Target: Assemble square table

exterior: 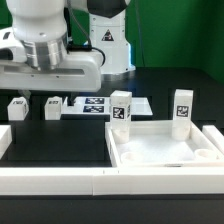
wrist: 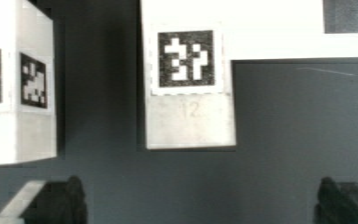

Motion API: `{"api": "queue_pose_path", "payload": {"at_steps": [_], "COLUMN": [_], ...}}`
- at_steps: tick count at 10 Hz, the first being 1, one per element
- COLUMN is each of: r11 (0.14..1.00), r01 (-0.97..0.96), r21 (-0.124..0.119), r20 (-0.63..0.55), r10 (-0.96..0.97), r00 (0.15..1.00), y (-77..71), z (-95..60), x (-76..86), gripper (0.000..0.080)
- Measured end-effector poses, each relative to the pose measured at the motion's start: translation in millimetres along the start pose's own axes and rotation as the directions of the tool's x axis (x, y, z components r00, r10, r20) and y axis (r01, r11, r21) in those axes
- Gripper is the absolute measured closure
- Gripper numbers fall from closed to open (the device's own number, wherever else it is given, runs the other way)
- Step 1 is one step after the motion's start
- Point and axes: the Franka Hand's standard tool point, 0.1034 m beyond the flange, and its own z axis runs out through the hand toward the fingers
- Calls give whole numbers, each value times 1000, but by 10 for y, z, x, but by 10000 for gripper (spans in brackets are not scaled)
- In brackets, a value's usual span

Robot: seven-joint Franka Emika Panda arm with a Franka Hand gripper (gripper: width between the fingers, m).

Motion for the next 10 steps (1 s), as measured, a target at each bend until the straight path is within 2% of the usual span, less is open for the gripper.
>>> {"api": "queue_pose_path", "payload": {"at_steps": [2, 4, 5, 6, 7, 10], "r11": [1000, 1000, 1000, 999, 999, 999], "r01": [-1, -13, -12, -27, -35, -39], "r21": [9, 28, 25, 23, 12, 6], "r20": [104, 247, 272, 355, 421, 463], "r10": [0, 5, 5, 17, 27, 32], "r00": [995, 969, 962, 935, 906, 886], "y": [5, 21, 19, 9, 18, 29], "z": [37, 95, 121, 159, 209, 311], "x": [25, -13, 12, -72, -84, -84], "gripper": [151, 151, 151, 151, 151, 151]}}
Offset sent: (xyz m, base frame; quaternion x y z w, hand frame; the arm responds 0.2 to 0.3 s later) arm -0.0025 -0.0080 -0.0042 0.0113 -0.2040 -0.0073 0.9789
